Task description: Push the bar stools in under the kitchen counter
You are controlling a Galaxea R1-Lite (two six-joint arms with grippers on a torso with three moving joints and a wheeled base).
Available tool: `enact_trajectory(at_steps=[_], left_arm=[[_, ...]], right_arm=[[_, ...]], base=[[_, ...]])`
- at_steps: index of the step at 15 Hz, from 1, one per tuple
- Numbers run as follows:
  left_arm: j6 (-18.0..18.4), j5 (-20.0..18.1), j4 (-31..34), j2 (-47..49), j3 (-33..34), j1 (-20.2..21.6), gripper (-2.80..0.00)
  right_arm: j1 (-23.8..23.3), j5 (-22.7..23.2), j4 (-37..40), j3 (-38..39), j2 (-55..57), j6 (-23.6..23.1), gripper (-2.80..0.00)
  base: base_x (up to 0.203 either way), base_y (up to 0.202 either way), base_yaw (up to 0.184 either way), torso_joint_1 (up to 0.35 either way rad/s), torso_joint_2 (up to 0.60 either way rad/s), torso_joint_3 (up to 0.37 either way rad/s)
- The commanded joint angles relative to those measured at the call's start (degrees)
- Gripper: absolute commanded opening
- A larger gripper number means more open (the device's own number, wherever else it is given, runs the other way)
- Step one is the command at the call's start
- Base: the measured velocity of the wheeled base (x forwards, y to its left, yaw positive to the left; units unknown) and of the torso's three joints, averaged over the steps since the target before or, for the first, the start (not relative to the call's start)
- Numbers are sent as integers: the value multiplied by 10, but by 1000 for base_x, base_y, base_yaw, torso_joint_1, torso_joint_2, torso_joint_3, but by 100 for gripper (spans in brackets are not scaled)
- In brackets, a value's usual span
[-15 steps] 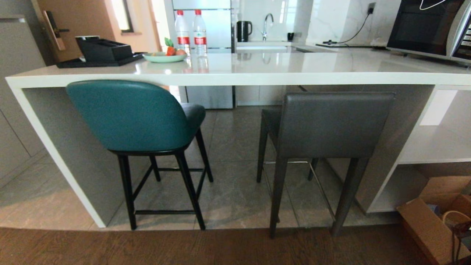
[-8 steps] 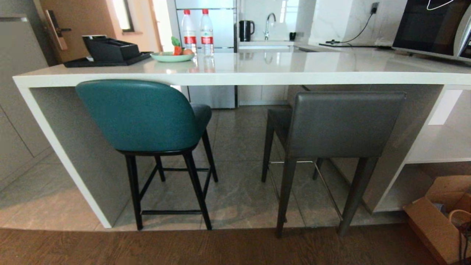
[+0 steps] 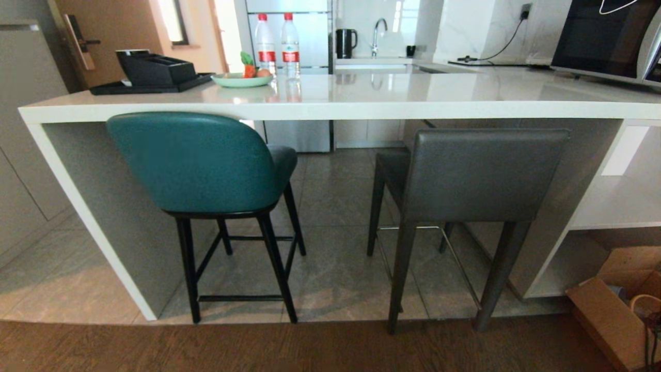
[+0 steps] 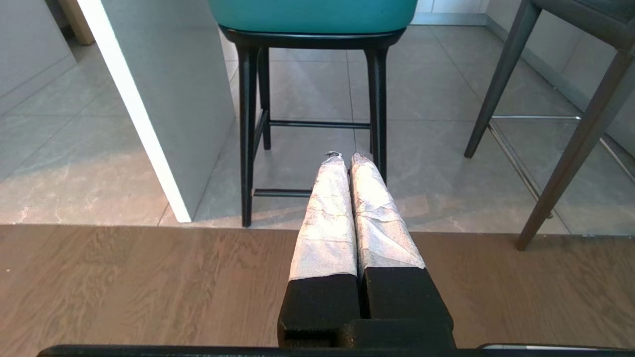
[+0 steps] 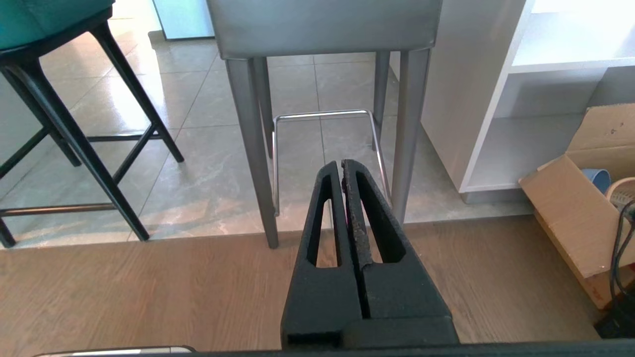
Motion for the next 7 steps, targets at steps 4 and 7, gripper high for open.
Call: enact_trajectory(at_steps=[4, 7], left_arm=[[0, 0, 0, 1, 0, 0, -280], [-1, 0, -2, 1, 1, -1, -280]], right_arm=[[0, 0, -1, 3, 1, 1, -280], [0, 0, -1, 3, 1, 3, -280]], base=[[0, 0, 0, 0, 0, 0], [0, 0, 0, 0, 0, 0]])
